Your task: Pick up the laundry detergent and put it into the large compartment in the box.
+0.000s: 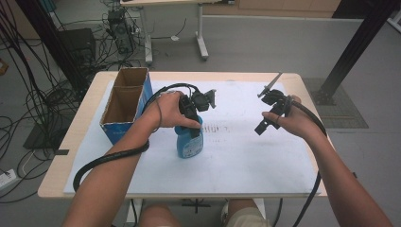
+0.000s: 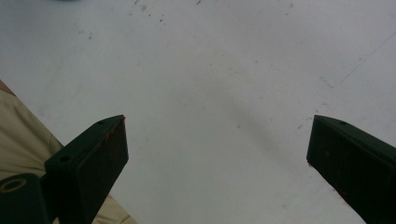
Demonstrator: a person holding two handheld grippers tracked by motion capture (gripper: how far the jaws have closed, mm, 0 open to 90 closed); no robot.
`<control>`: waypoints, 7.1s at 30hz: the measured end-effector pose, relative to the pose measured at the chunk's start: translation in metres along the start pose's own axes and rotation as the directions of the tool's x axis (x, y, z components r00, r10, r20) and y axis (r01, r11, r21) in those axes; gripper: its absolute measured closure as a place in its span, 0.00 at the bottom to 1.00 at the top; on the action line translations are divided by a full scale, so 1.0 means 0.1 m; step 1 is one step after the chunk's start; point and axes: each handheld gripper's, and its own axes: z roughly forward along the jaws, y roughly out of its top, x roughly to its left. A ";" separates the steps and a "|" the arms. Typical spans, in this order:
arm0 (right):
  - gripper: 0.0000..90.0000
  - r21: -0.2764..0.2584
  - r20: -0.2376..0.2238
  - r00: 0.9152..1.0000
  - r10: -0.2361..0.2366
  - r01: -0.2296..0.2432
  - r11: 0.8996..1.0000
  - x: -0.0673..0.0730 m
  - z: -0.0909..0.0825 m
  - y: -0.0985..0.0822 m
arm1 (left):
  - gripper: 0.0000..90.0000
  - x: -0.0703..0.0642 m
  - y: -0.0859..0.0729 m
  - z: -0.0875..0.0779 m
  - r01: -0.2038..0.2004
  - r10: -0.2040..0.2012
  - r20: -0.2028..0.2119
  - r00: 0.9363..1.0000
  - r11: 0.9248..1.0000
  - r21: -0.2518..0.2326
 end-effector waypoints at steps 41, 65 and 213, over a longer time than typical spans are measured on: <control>0.06 -0.033 0.002 1.000 -0.008 0.008 0.999 0.03 -0.19 -0.04 | 0.42 0.80 -0.43 -2.87 0.834 -0.839 -0.138 0.526 0.541 -0.110; 0.06 -0.021 0.002 1.000 -0.006 0.006 1.000 0.04 -0.14 0.01 | 0.42 1.22 -1.10 -2.28 0.906 -0.912 -0.109 0.395 0.407 -0.121; 0.06 0.007 0.022 1.000 -0.017 0.016 1.000 0.20 -0.08 0.13 | 0.42 1.32 -1.34 -0.15 0.865 -0.861 -0.121 0.494 0.501 -0.031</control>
